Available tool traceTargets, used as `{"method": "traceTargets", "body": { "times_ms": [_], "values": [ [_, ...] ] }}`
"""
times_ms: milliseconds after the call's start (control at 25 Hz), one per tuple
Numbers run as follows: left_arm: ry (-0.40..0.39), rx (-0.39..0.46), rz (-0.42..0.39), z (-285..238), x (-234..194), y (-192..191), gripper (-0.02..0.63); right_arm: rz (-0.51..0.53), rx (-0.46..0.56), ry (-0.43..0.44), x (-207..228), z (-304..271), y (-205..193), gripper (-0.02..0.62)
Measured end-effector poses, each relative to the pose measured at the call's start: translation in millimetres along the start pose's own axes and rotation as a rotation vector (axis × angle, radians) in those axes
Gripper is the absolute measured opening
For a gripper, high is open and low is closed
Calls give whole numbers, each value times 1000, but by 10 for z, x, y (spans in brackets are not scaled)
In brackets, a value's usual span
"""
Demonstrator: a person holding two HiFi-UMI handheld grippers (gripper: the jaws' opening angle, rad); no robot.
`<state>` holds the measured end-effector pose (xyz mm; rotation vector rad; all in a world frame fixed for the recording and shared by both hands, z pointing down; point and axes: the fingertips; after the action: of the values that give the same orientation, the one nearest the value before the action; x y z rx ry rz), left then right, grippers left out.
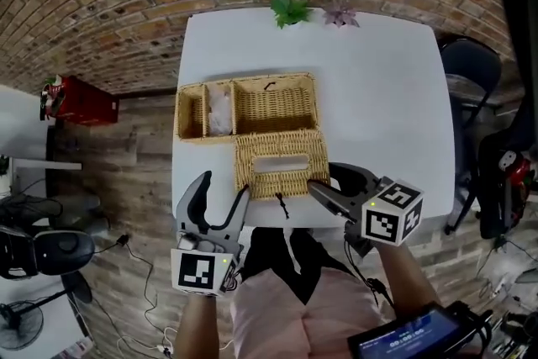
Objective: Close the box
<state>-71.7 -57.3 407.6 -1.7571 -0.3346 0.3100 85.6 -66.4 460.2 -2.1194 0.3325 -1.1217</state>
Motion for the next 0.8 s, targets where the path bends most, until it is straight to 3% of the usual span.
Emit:
{"method": "traceTargets", "body": {
  "times_ms": [280, 440, 560, 720, 800],
  "values": [
    [-51, 29, -68, 100, 140, 88, 284, -199, 15, 30, -48, 28, 185, 227],
    [-42, 31, -44, 150, 145, 45, 284, -287, 33, 53, -64, 28, 306, 230],
    [-26, 20, -50, 176, 78, 22, 284, -311, 34, 56, -62, 26, 344, 232],
    [-64, 43, -173, 25, 118, 93, 284, -321, 70, 21, 8, 60, 434, 228],
    [-72, 61, -189, -29, 140, 142, 288, -325, 84, -15, 117, 97, 453, 224]
  ]
}}
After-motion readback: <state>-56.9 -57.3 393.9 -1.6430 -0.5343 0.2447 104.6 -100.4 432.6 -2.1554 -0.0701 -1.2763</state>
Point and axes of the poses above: the fingertips, and each gripper's own axes: z backward along the fingers, x to its right, y out of its top, and after that the axes turned 7 degrees about x, right-handed
